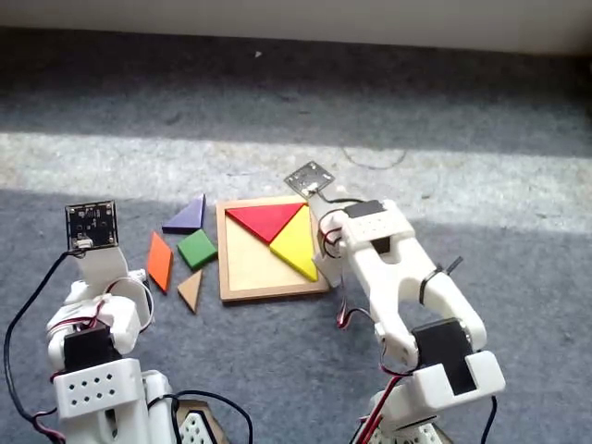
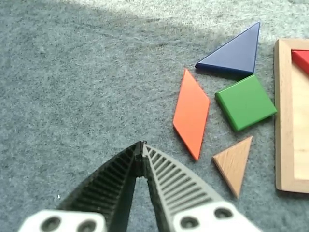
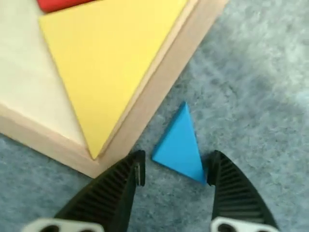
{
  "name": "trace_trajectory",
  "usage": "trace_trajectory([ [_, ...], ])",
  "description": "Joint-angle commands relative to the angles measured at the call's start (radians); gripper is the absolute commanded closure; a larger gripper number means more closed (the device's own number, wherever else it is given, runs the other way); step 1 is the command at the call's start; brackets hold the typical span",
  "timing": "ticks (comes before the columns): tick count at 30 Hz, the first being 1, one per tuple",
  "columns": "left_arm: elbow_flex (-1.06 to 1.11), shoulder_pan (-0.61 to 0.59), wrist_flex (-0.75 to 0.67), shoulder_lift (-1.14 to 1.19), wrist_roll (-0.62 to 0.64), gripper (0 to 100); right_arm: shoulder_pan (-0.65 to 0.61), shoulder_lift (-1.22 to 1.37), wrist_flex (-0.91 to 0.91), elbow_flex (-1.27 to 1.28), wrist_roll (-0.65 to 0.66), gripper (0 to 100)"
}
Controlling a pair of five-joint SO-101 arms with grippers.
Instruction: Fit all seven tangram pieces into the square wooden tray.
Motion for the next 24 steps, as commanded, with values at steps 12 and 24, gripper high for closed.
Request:
trace_trajectory([
  [12,-0.007,0.025,-0.02,-0.008,-0.006,99,0.015,-0.002,-0.085,-0.007,0.025,78.9],
  [24,-0.007,0.025,-0.02,-0.008,-0.006,99,0.015,-0.004,-0.087,-0.004,0.026,87.1],
])
